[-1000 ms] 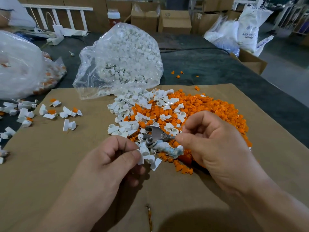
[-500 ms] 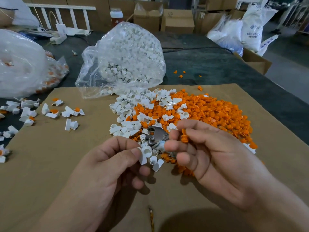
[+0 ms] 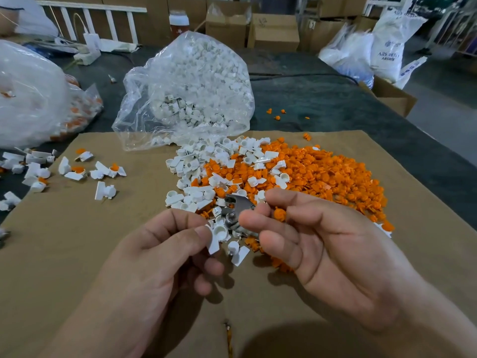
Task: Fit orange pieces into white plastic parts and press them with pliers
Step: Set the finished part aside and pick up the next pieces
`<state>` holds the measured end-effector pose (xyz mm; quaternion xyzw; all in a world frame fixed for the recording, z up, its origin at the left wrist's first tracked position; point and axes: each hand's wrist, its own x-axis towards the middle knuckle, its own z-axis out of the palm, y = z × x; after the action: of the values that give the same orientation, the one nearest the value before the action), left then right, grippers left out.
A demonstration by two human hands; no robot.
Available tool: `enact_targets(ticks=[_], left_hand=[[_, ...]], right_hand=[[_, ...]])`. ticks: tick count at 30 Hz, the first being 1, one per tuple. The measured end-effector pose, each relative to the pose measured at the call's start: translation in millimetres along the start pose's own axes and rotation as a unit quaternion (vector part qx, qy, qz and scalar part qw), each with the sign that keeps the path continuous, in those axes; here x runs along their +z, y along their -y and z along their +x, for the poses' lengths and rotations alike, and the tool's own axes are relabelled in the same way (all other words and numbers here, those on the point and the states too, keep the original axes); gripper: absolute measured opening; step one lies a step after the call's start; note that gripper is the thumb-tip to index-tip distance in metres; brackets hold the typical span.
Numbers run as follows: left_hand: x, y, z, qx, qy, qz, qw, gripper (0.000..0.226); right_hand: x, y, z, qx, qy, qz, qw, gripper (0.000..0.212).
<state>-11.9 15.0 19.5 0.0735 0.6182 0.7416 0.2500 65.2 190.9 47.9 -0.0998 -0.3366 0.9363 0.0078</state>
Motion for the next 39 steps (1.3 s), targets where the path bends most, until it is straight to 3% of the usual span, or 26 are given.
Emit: enact_targets(ticks=[3, 6, 9, 13, 19, 24, 31, 36, 39], left_hand=[[0, 0, 0, 0.002, -0.007, 0.003, 1.000, 0.021], [1, 1, -1, 0.016, -0.014, -0.014, 1.000, 0.007], [2, 2, -2, 0.019, -0.016, -0.018, 1.000, 0.008], [4, -1, -3, 0.024, -0.011, -0.024, 0.999, 0.017], [3, 1, -4, 0.069, -0.003, 0.019, 0.997, 0.024], [-2, 4, -3, 0.076, 0.002, 0.059, 0.995, 0.030], [-2, 5, -5, 0.083, 0.018, 0.109, 0.990, 0.023], [0, 2, -9, 0.074, 0.021, 0.115, 0.990, 0.031], [0, 5, -8, 0.084, 0.023, 0.151, 0.985, 0.014]], right_hand=[[-3, 0, 1, -0.007, -0.004, -0.030, 1.000, 0.037], [-5, -2, 1, -0.002, 0.002, -0.094, 0.996, 0.022], [-8, -8, 1, -0.013, 0.009, -0.195, 0.981, 0.016], [-10, -17, 0, -0.106, -0.038, -0.415, 0.903, 0.012], [-9, -25, -6, -0.190, -0.033, -0.526, 0.828, 0.022], [-6, -29, -8, -0.294, 0.001, -0.671, 0.681, 0.011], [-4, -28, -7, -0.295, 0.013, -0.709, 0.640, 0.011], [-3, -28, -6, -0.311, 0.024, -0.764, 0.564, 0.009], [-3, -29, -5, -0.315, 0.022, -0.780, 0.541, 0.009]])
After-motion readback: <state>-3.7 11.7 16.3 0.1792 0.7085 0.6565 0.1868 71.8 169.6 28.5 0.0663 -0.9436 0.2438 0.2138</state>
